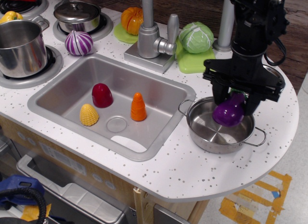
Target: Put eggplant in pot or pan
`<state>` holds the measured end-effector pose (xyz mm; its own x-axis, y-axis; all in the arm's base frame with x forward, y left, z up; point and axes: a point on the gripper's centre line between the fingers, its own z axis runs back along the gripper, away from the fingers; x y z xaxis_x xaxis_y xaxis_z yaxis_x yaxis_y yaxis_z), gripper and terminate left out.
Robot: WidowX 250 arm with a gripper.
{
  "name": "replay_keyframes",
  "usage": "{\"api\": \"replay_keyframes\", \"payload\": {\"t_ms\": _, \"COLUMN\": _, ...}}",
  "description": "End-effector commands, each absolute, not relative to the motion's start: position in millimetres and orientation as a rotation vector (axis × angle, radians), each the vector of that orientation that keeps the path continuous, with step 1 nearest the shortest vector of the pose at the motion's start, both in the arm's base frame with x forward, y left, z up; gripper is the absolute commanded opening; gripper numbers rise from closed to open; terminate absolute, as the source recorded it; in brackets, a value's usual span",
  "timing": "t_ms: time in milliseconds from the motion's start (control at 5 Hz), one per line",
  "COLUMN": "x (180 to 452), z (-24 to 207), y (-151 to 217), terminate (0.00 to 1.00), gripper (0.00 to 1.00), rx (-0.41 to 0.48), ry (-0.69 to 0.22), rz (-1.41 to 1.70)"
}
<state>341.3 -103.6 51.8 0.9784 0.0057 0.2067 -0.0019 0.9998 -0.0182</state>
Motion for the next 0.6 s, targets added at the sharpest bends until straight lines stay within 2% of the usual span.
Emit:
{"api": "replay_keyframes", "payload": {"t_ms": 0, "x": 350.7, "z": 65.5, "y": -105.3, "terminate": 0.0, "gripper": 1.0, "rx": -0.045, "ry": -0.259, "rz": -0.006}}
{"api": "replay_keyframes", "payload": {"t_ms": 200, "x": 350.7, "z": 65.5, "y": -105.3, "terminate": 0.0, "gripper": 1.0, "rx": -0.045, "ry": -0.259, "rz": -0.006}}
{"api": "replay_keyframes", "payload": {"t_ms": 400, "x": 350.7, "z": 65.5, "y": -105.3, "terminate": 1.0, "gripper": 1.0, "rx": -0.045, "ry": -0.259, "rz": -0.006}}
